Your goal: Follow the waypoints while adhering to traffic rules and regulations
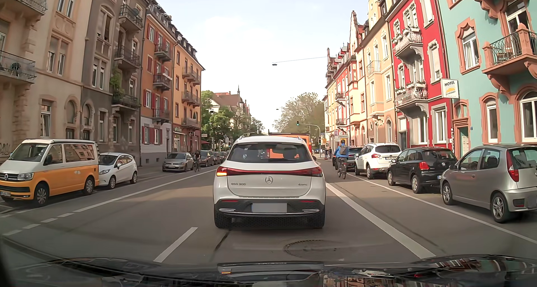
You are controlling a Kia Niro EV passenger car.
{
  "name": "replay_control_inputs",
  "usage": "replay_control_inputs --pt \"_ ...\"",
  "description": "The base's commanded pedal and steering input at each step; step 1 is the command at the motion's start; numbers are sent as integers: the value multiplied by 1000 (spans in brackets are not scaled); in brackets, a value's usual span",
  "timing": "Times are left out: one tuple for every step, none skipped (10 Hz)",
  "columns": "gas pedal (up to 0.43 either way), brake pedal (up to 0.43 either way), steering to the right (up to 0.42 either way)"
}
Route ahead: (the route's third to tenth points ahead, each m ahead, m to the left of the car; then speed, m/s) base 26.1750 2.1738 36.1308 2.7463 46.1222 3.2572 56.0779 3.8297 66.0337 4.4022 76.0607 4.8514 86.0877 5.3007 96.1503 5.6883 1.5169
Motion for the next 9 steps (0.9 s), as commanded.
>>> replay_control_inputs --pt "0 201 1" --pt "0 207 1" --pt "0 201 0" --pt "0 207 1" --pt "0 201 1" --pt "0 207 1" --pt "0 201 1" --pt "0 207 1" --pt "0 195 1"
